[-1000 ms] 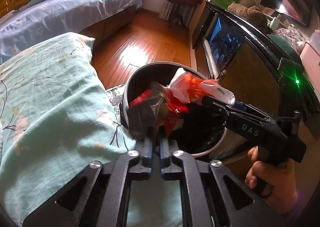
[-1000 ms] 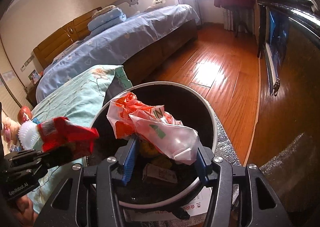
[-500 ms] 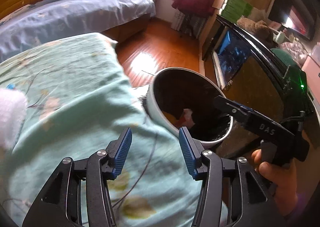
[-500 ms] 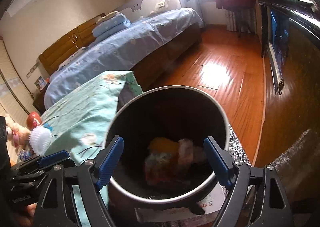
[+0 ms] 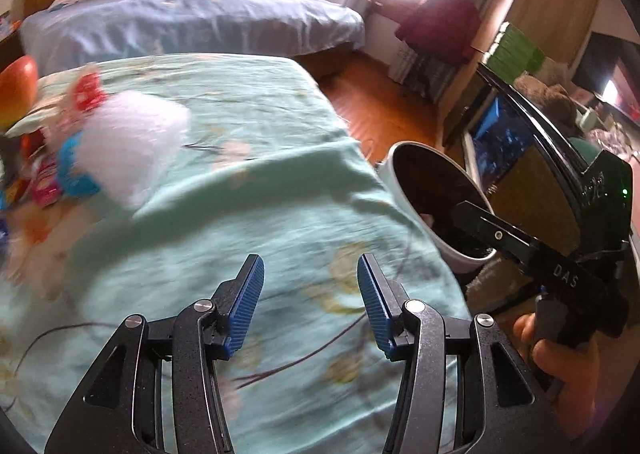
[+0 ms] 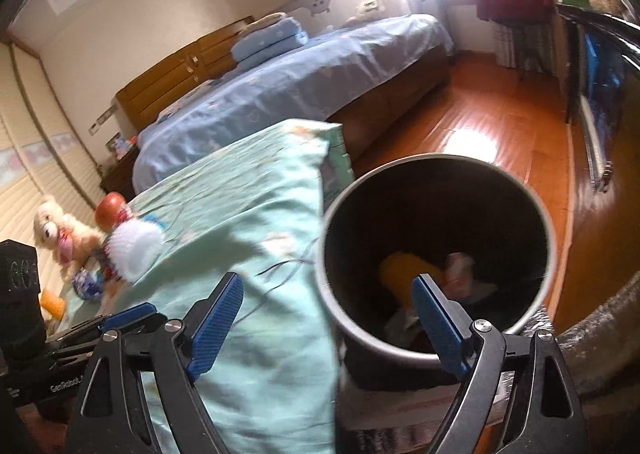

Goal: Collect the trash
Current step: 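Move both open tools back toward the table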

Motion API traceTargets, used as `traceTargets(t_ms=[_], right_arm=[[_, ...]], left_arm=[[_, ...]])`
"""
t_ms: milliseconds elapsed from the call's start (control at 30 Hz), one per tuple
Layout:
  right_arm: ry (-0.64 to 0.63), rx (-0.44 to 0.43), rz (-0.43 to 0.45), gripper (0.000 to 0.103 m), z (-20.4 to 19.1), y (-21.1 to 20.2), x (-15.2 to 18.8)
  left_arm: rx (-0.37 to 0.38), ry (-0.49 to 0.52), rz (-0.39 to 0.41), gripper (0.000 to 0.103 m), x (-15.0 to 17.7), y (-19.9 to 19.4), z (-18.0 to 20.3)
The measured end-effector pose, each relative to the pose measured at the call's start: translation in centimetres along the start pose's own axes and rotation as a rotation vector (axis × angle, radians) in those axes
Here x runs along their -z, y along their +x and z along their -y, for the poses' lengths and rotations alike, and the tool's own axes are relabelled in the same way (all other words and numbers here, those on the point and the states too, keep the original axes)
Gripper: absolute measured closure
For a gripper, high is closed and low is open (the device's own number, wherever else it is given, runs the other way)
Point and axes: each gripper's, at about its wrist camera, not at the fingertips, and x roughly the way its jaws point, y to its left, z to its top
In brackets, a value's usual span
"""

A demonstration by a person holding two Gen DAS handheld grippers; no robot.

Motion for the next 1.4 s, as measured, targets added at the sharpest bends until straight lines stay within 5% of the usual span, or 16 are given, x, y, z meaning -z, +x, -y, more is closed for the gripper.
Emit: traceTargets(t_ms=[1400], right_arm=[[-0.210, -0.220, -0.145, 0.012, -16.2, 6.9, 1.3]], left_arm=[[-0.250, -0.365, 0.135, 0.046, 2.8, -7.9, -17.7]])
